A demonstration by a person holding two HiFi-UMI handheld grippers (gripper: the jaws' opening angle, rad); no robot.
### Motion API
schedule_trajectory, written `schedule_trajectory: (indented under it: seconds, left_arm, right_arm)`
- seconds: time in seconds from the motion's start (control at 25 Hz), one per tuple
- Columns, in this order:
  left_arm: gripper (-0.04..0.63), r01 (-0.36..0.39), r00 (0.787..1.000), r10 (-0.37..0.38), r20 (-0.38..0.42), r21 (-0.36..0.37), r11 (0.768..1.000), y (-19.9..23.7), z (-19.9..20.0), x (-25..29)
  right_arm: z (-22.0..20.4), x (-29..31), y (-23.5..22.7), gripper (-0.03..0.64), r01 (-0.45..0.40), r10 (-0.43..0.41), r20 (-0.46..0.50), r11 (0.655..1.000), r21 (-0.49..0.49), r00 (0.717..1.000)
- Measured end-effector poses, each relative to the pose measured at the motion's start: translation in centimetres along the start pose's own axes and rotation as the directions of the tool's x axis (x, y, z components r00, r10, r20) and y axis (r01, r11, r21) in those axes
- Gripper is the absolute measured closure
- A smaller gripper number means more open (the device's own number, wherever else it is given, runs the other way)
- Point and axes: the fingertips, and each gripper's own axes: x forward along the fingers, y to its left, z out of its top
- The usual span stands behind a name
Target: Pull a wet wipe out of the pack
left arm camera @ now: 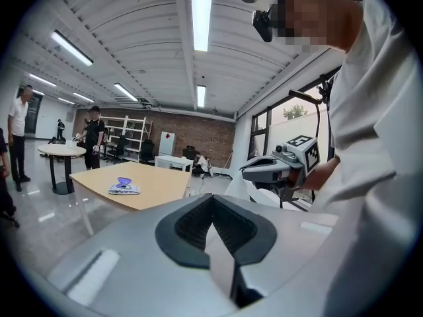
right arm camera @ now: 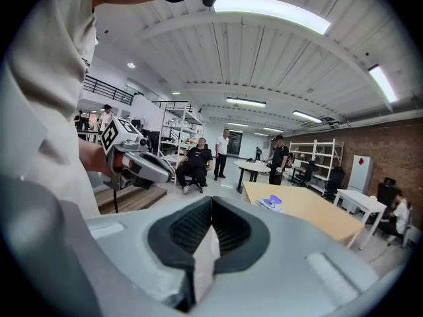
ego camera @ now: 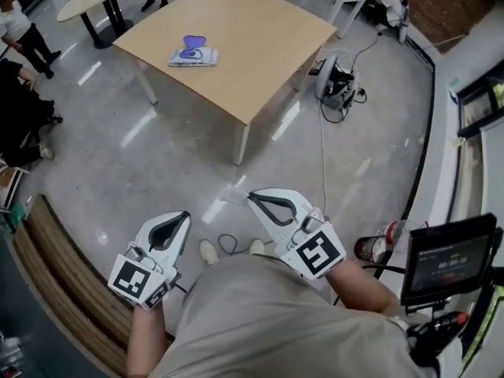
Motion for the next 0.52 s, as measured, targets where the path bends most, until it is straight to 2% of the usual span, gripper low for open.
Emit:
schedule_trajectory:
  seconds: [0.28,0.52]
  left_arm:
    - [0.591,0.03,1.0,-0.03,-0.008,-0.005,1.0,-0.8,-0.4,1.3]
    - [0.591,0.026,0.999,-0.026,-0.018,0.001,1.0,-0.7,-0.4,1.5]
  right_arm:
    - [-0.1,-0.6,-0.3,0.614,0.015,-0.015,0.01,1.0,-0.015,1.0]
    - [-0.3,-0.2,-0.3,0.614,0.002,-0.002,0.008,1.0,-0.007,1.0]
